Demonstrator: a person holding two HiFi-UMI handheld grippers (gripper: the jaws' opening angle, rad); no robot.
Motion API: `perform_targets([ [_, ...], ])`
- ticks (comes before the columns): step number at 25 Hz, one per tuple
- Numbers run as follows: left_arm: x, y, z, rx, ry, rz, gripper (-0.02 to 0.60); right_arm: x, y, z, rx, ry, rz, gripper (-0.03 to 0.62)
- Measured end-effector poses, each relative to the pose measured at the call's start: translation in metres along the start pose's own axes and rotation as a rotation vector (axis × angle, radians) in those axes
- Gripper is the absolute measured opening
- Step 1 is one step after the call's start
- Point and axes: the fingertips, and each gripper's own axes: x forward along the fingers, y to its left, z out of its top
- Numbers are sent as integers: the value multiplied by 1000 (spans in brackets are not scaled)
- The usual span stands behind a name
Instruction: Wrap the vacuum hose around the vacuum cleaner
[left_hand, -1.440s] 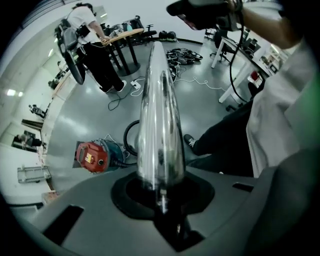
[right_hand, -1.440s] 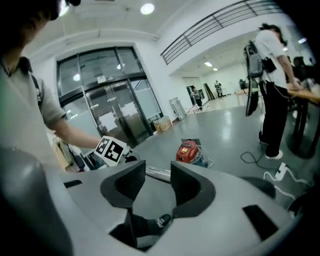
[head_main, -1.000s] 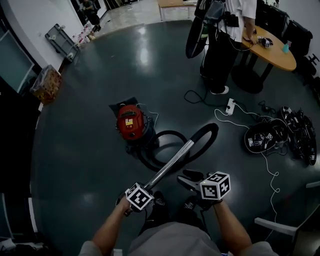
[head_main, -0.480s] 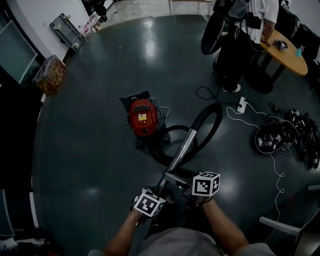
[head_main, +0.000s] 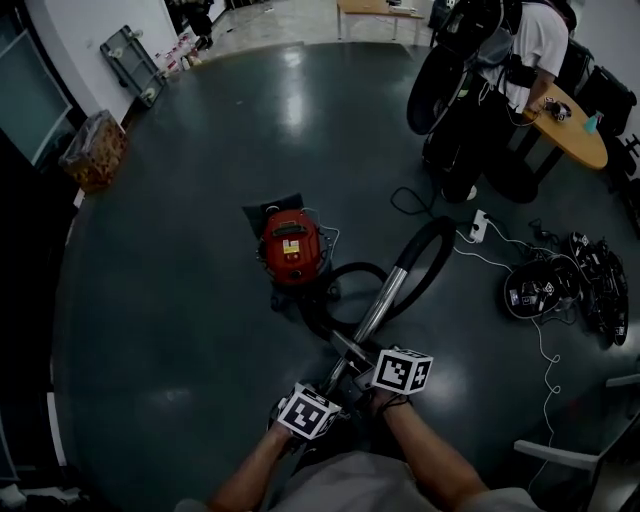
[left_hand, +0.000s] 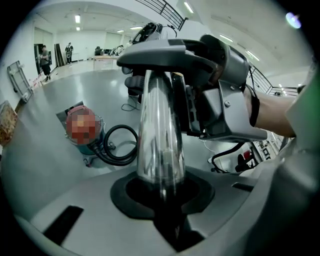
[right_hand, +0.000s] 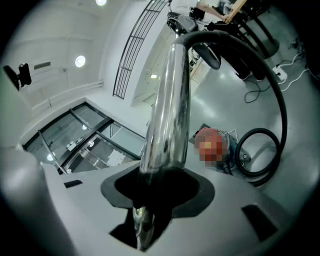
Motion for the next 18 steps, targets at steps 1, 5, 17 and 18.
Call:
perform_targets([
  [1,-2,0,1,-1,-6,-8,87,0,0,1,6,-17,-28,151],
  [5,-7,-4,7,10,-17,-45,87,-2,0,8,23,-40,-120,132],
  [17,-9,10,-26,294,-26,-9,293,-24,-36,45,37,-143,-215,132],
  [18,-15,12,-30,277,-35,-3,303,-26,-38,51,39,-148,-210,132],
])
